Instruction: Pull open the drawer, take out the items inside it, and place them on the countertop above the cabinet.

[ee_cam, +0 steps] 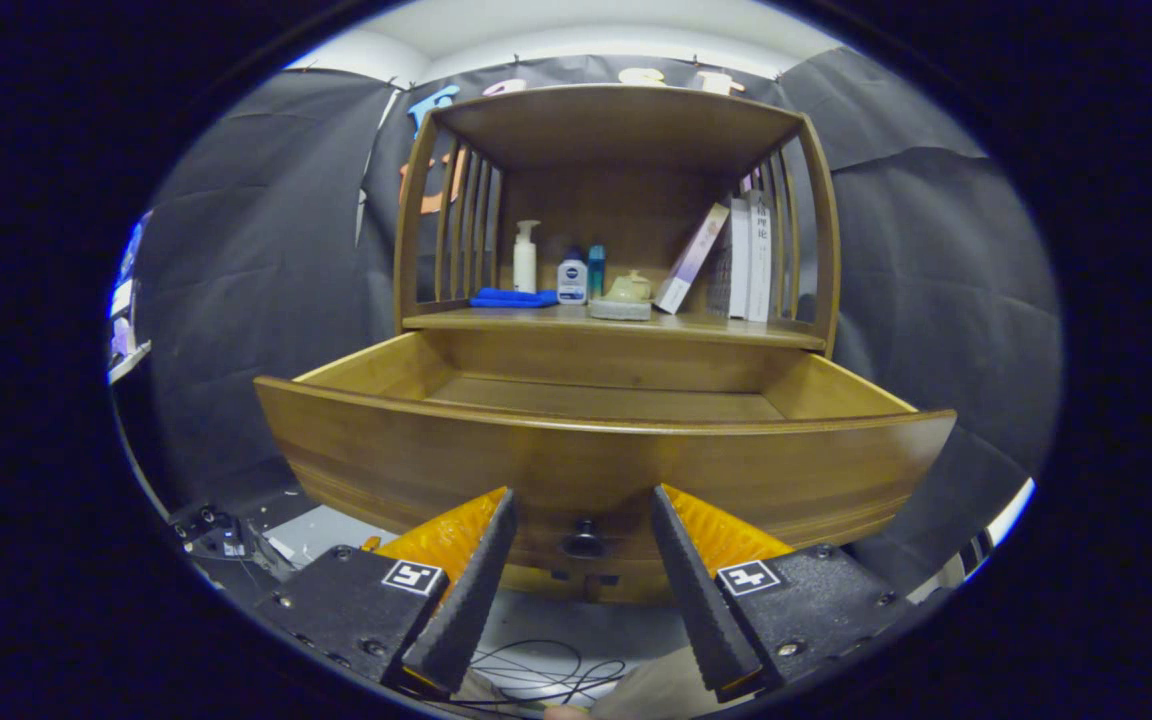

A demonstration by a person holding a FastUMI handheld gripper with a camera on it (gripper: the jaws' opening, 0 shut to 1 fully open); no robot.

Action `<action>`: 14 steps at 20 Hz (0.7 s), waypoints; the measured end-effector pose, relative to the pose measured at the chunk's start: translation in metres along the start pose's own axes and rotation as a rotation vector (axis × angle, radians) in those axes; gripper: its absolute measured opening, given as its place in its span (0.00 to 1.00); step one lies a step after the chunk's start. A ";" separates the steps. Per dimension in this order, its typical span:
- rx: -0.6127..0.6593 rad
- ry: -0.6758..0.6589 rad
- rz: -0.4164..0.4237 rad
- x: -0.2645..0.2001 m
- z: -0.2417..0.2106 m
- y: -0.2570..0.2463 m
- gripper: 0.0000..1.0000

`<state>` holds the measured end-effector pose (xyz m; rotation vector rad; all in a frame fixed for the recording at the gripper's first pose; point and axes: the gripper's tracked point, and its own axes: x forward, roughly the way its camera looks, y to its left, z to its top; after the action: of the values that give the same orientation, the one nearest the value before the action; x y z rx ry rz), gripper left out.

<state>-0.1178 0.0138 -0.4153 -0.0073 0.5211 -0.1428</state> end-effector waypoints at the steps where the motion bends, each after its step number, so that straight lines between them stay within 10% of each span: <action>1: 0.001 -0.011 -0.008 0.002 0.000 0.002 0.85; 14: -0.018 -0.078 -0.091 0.011 0.000 0.003 0.86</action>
<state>-0.1086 0.0150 -0.4208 -0.0540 0.4442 -0.2254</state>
